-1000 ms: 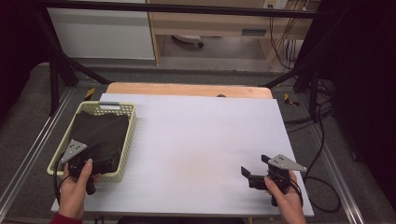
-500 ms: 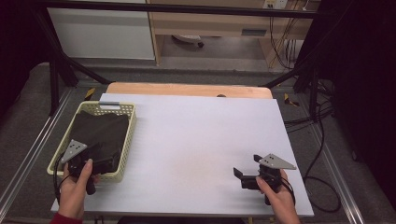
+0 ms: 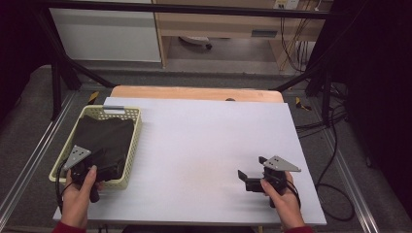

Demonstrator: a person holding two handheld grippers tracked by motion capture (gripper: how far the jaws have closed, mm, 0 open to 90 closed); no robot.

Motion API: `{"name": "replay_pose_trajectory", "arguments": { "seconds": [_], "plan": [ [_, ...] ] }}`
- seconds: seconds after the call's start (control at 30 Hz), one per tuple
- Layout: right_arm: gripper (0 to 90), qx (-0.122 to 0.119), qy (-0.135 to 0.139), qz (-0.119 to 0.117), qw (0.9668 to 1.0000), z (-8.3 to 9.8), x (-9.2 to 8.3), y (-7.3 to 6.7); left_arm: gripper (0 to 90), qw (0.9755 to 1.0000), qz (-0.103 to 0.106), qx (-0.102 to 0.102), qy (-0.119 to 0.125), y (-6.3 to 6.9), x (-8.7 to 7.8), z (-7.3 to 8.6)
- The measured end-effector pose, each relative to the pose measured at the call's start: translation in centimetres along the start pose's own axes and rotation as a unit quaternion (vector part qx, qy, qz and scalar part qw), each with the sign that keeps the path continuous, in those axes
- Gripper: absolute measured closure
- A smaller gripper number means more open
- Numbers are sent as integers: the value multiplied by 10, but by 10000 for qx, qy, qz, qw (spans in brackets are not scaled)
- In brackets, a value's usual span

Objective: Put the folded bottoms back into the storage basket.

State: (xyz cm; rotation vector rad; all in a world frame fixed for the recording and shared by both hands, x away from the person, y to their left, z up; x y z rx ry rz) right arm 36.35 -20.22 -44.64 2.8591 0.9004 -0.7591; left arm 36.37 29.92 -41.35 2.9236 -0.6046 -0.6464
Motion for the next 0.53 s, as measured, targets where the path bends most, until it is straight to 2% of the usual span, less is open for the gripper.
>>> {"name": "replay_pose_trajectory", "arguments": {
  "seconds": [0.2,0.33,0.43,0.53],
  "plan": [
    [35,36,-41,-59,10000,-1,14,-3,77,10000,-12,49,15,3,-1,-2],
    [36,-2,-110,-109,9999,-1,25,-8,78,9998,18,210,47,11,-4,-6],
    [35,-35,-158,-153,9998,-3,33,-14,79,9993,135,328,97,25,-6,-10],
    [37,-145,-305,-165,9993,-2,39,-20,77,9977,379,557,108,50,-8,-14]
  ]
}}
Point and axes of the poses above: each handheld gripper's, and its own axes: x roughly forward along the jaws, z roughly out of its underside, y roughly to its right, the point moved 3 cm from there along x, roughly forward along the jaws, and after that the axes turned 2 degrees about -y, right-handed, at the moved point
